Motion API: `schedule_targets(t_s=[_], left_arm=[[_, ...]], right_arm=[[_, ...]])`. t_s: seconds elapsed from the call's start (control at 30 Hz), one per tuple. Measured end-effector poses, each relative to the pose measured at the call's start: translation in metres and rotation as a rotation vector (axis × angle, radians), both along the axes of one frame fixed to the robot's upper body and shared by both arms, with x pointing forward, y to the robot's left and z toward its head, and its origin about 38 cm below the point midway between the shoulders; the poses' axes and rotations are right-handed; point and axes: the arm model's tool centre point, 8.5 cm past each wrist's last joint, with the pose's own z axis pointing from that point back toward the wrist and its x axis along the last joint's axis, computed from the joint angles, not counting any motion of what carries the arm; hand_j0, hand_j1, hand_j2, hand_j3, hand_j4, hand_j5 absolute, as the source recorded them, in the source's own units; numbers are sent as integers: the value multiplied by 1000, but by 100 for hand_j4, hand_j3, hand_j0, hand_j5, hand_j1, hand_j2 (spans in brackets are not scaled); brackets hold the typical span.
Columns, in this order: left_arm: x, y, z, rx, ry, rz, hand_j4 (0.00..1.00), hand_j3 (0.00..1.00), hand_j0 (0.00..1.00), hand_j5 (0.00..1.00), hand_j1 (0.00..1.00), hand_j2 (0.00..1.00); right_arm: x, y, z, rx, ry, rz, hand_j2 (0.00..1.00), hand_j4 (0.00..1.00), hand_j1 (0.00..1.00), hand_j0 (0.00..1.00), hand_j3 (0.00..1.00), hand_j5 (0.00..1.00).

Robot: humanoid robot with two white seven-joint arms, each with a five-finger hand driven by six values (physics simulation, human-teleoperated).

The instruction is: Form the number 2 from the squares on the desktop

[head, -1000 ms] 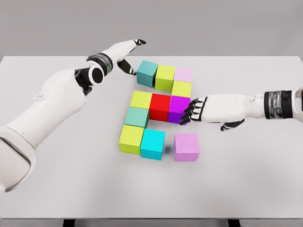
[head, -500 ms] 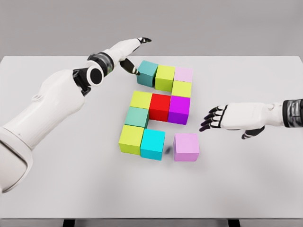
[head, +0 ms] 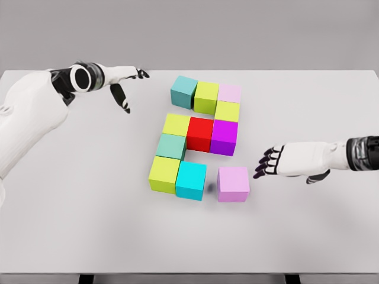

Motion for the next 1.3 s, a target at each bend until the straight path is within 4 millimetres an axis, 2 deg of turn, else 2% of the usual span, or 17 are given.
schedule_targets(t_s=[0.1,0.3,0.8,1.3], left_arm=[[-2,1,-4,20,29,-10,100,100,100,100,100,100],[-4,-11,-4,18,34,-66,100,100,100,100,100,100],[-7,-38,-7,38,10,-161,100,100,100,100,100,100],[-10,-49,-4,30,-3,-206,100,100,100,100,100,100]], right_arm=[[-6,8,-1,3,5,29,100,100,100,100,100,100],[-11,19,3,16,-3,67,100,100,100,100,100,100],[-13,31,0,38,10,95,100,100,100,100,100,100],[-12,39,0,50,9,111,100,100,100,100,100,100]])
